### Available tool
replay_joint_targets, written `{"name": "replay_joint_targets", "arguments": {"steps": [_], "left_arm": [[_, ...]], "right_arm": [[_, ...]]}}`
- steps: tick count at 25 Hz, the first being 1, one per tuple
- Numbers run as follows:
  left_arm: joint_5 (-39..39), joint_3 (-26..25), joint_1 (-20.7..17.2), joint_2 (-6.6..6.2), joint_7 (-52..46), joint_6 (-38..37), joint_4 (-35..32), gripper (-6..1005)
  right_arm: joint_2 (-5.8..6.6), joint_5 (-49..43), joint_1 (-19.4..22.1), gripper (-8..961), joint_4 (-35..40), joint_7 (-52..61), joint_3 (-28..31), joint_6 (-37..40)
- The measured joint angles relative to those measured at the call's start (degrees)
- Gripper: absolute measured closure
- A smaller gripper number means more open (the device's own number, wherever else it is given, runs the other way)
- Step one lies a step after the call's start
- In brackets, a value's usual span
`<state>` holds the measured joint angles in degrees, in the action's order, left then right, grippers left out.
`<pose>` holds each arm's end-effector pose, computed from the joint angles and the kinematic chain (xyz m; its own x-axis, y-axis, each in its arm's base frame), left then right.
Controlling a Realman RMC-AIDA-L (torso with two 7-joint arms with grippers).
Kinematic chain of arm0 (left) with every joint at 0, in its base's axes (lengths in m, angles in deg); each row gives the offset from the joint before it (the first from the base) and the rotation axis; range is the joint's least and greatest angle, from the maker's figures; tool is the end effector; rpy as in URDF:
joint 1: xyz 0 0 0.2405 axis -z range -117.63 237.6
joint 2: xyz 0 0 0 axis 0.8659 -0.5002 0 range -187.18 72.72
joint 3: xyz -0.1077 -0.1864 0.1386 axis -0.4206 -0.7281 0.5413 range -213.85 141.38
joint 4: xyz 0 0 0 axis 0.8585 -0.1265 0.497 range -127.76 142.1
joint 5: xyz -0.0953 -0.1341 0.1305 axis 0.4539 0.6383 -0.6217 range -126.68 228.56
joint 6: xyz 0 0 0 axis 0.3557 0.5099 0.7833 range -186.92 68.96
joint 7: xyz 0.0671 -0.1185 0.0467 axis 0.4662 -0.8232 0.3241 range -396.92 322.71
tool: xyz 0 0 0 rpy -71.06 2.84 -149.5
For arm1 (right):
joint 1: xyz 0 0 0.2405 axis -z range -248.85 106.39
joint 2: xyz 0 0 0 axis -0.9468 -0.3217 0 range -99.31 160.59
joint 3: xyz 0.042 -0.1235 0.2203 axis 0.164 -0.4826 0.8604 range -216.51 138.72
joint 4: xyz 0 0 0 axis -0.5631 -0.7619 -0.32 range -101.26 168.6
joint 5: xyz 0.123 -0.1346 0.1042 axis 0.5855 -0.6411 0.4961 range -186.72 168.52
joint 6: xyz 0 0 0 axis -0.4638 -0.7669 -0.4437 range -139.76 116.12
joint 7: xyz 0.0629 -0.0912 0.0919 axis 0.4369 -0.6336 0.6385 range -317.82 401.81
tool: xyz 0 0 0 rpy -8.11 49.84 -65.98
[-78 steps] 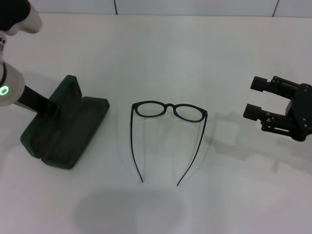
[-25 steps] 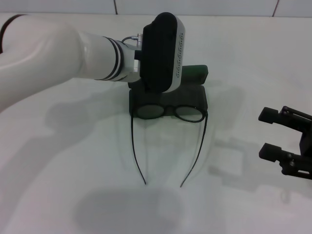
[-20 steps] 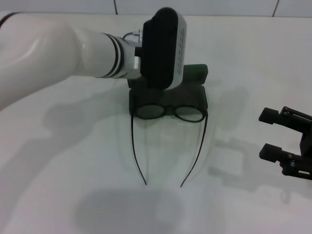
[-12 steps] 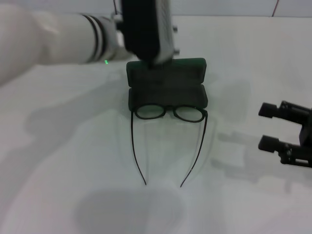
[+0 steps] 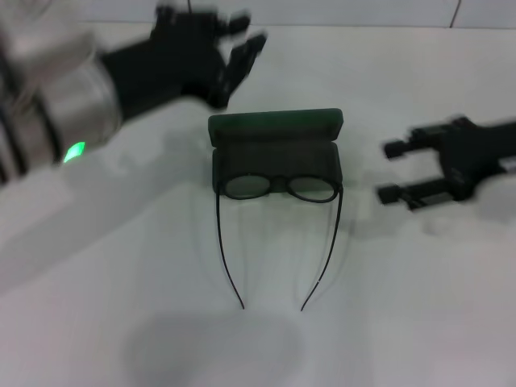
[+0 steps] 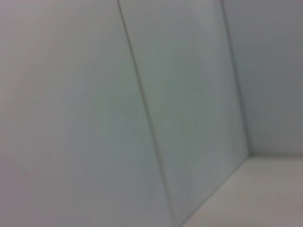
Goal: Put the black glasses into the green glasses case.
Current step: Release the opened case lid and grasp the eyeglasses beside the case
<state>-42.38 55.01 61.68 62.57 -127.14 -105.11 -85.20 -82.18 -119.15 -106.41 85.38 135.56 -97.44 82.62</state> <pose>-0.1524 0.3121 0.0209 0.8922 -0.0684 0.4465 0.2541 -0.7412 -0.6213 0.1968 0.3560 0.0328 0.9274 -0.2237 -0.2998 -0.2480 -0.9677 -0.0451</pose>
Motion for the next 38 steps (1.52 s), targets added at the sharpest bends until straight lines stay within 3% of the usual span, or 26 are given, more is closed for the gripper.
{"name": "replay_joint_targets", "arguments": {"steps": [4, 7, 12, 15, 18, 23, 26, 32, 38], "left_arm": [[18.46, -1.51, -7.06, -0.03, 13.91, -8.23, 5.71, 810], [30.86, -4.58, -8.26, -0.07, 22.22, -18.71, 15.53, 848], [38.94, -15.71, -4.47, -0.16, 25.02, -35.54, 36.02, 886], [38.13, -22.91, -0.42, -0.56, 28.19, -45.64, 48.59, 886], [35.03, -27.25, 2.41, -1.26, 34.66, -52.99, 59.55, 886], [29.97, -28.09, 3.28, -0.75, 40.29, -54.71, 64.52, 886], [28.28, -27.59, 3.72, -0.17, 42.43, -54.65, 65.71, 886], [28.13, -27.53, 5.68, -0.24, 45.00, -54.87, 70.66, 886], [28.11, -27.73, 5.88, -0.23, 45.37, -54.69, 71.10, 885]], "right_arm": [[-1.95, -10.59, -11.19, 197, -2.64, 3.37, -0.13, -3.79], [-2.66, -16.04, -19.50, 206, -7.82, 3.79, -1.34, -7.14], [-2.87, -17.06, -28.92, 219, -16.85, 4.01, -7.17, -13.59], [-3.27, -16.34, -32.26, 245, -21.07, 4.08, -12.60, -18.06], [-3.35, -12.56, -35.87, 280, -26.12, 4.83, -22.13, -23.68], [-3.37, -7.94, -37.20, 328, -27.44, 7.18, -32.61, -28.05], [-3.37, -7.69, -37.13, 356, -27.48, 7.69, -33.84, -28.55], [-3.38, -4.40, -36.63, 412, -27.40, 7.72, -38.08, -30.69], [-3.37, -1.68, -36.12, 571, -27.23, 7.56, -39.86, -32.10]]}}
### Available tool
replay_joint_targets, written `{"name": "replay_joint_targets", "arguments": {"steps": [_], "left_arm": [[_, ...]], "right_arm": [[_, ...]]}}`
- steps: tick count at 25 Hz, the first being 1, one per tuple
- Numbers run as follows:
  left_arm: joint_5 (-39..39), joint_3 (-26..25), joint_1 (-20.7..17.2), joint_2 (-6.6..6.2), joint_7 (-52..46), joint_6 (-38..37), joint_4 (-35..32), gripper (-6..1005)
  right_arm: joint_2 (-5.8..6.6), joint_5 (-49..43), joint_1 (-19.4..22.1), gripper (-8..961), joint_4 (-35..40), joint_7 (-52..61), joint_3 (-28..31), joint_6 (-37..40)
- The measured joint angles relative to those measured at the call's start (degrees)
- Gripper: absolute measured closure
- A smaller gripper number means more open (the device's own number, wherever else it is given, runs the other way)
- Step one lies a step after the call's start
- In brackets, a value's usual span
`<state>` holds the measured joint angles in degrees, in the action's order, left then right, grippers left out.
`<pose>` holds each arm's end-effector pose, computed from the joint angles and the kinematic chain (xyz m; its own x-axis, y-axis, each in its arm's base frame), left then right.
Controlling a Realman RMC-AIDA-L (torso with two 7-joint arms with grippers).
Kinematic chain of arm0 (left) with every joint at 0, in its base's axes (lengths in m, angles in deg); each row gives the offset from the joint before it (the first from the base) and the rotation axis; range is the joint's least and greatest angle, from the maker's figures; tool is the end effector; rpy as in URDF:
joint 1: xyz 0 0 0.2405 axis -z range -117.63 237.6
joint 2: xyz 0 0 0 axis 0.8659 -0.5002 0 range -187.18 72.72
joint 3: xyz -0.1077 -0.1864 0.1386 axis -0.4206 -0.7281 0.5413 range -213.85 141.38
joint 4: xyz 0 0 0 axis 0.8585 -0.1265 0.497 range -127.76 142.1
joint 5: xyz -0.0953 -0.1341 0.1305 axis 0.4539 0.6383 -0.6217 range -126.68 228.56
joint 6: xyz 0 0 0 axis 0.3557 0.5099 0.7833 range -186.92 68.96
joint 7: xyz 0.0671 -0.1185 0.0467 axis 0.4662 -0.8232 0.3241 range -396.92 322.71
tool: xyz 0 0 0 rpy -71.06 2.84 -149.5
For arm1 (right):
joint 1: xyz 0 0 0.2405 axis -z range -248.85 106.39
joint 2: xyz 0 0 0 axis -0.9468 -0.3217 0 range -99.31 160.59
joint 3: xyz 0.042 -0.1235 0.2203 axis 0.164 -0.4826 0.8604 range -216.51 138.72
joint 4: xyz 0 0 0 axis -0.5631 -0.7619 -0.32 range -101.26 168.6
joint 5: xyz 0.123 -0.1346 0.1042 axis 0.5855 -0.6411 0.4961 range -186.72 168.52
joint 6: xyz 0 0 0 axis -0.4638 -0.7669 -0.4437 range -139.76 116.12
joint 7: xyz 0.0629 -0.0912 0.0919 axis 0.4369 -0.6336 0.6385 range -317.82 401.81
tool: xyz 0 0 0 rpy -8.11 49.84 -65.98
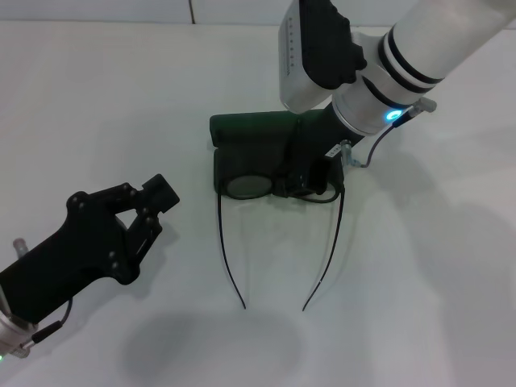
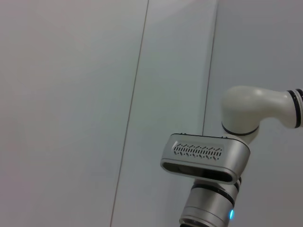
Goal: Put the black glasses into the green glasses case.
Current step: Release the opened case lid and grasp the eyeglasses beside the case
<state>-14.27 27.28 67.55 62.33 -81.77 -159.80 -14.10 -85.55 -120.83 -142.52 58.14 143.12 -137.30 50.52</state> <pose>-0.2977 0.2071 -0.0121 0.5081 0.0064 0.8613 0.5148 -0.8040 -0.2977 0.0830 0.4122 -0.1069 0.9595 0.0908 0.2666 0.1057 -0.9935 -0.0420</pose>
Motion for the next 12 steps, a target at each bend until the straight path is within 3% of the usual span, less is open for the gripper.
{"name": "replay_joint_targets", "arguments": {"steps": [12], "left_arm": [[0.00, -0.15, -0.10, 0.07, 0.05, -0.02, 0.17, 885]], "right_arm": [[0.03, 1.14, 0.70, 893, -0.52, 0.19, -0.31, -0.85]]}}
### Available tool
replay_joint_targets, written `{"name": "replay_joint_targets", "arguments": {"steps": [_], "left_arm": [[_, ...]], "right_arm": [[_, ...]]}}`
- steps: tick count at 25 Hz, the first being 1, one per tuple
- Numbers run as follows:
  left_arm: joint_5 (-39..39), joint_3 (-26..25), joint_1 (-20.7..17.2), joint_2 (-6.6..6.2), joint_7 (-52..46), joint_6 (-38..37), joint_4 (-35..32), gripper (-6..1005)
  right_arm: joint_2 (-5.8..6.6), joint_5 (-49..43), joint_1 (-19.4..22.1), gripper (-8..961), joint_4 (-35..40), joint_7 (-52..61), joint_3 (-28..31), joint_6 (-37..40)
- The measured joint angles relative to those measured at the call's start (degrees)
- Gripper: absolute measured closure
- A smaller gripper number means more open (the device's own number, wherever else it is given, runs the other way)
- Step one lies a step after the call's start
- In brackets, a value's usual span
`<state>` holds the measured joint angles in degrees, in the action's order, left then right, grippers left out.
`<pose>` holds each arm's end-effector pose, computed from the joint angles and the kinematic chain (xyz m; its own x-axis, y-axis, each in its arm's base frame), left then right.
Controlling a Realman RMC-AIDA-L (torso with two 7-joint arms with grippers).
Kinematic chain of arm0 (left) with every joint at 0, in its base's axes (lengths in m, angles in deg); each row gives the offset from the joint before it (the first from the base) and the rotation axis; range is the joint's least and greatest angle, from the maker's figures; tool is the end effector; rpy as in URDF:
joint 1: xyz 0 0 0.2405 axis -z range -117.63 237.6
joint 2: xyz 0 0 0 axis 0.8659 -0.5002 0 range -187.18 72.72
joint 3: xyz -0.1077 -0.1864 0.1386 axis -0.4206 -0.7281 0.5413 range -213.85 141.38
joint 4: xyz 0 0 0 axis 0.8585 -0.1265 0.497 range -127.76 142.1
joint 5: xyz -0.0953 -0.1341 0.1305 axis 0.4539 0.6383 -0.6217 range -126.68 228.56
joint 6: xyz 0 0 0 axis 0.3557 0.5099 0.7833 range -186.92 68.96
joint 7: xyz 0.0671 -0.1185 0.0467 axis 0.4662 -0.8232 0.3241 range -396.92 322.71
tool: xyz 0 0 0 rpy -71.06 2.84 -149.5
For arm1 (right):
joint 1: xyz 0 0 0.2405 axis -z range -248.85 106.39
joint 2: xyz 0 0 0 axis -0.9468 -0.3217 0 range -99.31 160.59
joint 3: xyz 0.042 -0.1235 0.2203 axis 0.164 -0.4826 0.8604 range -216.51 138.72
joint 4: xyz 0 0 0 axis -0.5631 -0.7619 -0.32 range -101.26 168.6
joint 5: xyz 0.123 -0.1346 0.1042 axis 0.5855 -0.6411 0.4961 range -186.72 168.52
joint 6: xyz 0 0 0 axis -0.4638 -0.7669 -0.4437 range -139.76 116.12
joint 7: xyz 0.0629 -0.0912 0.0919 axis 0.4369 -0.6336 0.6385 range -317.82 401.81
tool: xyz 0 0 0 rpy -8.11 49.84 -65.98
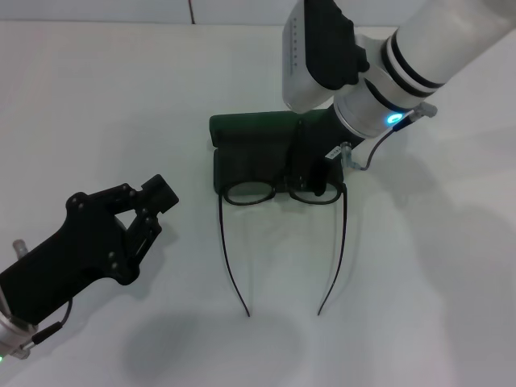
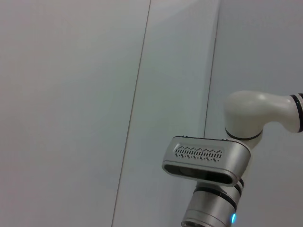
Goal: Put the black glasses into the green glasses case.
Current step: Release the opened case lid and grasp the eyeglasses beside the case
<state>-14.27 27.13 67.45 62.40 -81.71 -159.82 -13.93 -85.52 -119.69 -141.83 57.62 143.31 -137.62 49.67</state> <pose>-0.2982 0.2063 -0.0124 0.5061 0.0076 0.8624 0.5192 -0.8012 -0.2976 0.0883 0.4123 -0.1076 0.9648 0.0630 0.2553 0.0793 -0.9954 -0.0541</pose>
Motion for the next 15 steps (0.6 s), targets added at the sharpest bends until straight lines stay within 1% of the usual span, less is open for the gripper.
{"name": "replay_joint_targets", "arguments": {"steps": [4, 10, 15], "left_arm": [[0.00, 0.00, 0.14, 0.08, 0.02, 0.00, 0.01, 885], [0.00, 0.09, 0.72, 0.07, 0.04, -0.14, 0.01, 889], [0.00, 0.24, 1.29, 0.07, 0.05, -0.14, 0.31, 890]], "right_arm": [[0.03, 0.21, 1.06, 923, 0.56, 0.02, -1.07, -0.17], [-0.01, 0.67, 2.60, 922, 0.69, 0.22, -1.73, -1.12], [-0.03, 0.76, 2.83, 921, 0.70, 0.72, -1.89, -1.09]]}}
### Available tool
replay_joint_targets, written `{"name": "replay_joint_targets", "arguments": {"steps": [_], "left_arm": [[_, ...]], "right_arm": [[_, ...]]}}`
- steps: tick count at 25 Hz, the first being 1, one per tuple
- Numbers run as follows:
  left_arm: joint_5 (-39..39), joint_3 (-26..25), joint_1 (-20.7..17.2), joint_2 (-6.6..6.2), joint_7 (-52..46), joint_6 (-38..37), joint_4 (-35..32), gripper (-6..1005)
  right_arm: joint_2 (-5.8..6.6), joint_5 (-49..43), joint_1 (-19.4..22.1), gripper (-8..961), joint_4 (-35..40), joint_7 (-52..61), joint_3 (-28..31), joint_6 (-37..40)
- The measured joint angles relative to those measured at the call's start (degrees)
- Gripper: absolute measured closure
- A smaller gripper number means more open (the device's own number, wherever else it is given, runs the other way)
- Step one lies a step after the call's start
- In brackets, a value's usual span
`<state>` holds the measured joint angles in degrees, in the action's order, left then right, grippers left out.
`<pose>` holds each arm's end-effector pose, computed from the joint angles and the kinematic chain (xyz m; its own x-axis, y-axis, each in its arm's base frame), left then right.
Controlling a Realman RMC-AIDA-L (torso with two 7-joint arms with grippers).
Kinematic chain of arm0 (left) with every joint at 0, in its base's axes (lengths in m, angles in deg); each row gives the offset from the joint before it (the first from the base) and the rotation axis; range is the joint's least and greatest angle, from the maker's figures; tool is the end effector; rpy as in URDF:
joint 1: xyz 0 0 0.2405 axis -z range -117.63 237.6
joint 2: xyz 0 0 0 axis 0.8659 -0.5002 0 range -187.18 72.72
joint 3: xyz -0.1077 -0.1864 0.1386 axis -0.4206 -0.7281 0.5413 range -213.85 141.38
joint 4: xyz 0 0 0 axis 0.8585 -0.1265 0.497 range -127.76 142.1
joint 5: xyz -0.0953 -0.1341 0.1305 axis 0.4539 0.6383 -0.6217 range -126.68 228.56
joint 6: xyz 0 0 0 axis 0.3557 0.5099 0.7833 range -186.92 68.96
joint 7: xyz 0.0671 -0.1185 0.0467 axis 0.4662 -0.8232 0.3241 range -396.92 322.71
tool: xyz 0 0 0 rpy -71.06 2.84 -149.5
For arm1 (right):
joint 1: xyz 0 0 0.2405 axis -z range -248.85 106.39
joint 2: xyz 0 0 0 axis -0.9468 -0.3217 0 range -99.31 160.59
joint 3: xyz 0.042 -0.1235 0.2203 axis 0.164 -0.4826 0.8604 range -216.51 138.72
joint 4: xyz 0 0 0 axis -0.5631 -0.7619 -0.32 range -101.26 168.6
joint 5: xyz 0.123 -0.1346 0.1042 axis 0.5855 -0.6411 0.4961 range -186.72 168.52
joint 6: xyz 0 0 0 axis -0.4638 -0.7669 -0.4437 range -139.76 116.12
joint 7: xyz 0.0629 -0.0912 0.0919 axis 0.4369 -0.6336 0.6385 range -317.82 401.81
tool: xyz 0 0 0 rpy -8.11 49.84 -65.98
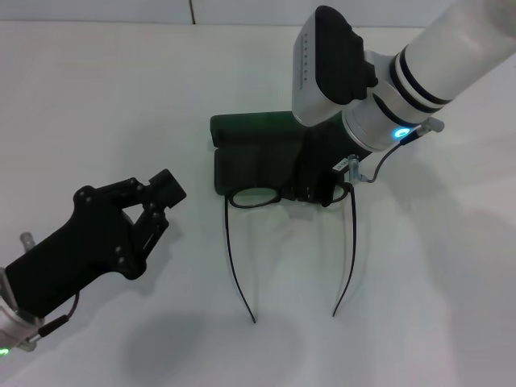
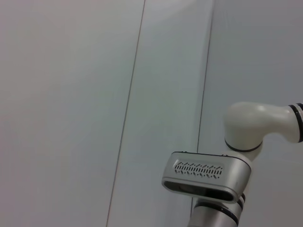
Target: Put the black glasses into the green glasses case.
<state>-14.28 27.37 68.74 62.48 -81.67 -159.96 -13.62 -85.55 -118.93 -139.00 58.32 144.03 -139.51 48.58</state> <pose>-0.2931 0.2117 -0.0140 0.5029 0.0015 0.8644 0.5019 -0.8146 -0.2907 0.1064 0.4074 -0.1099 0.9653 0.0248 0.2600 0.0424 -0.9972 -0.0624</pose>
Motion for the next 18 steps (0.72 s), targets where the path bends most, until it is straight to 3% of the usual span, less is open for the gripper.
{"name": "replay_joint_targets", "arguments": {"steps": [11, 15, 18], "left_arm": [[0.00, -0.25, -0.36, -0.01, 0.00, -0.37, 0.49, 890], [0.29, -0.38, -1.49, -0.28, 0.00, -3.39, 0.32, 890], [0.06, -0.19, -1.32, -0.36, 0.01, -7.00, -0.18, 889]], "right_arm": [[-0.02, -0.78, 1.73, 921, 3.84, 1.18, -0.17, -0.65], [0.41, -1.34, 8.49, 921, 17.94, 4.64, 0.40, 2.82], [0.42, -2.02, 17.44, 921, 31.25, 6.26, 3.79, 6.62]]}}
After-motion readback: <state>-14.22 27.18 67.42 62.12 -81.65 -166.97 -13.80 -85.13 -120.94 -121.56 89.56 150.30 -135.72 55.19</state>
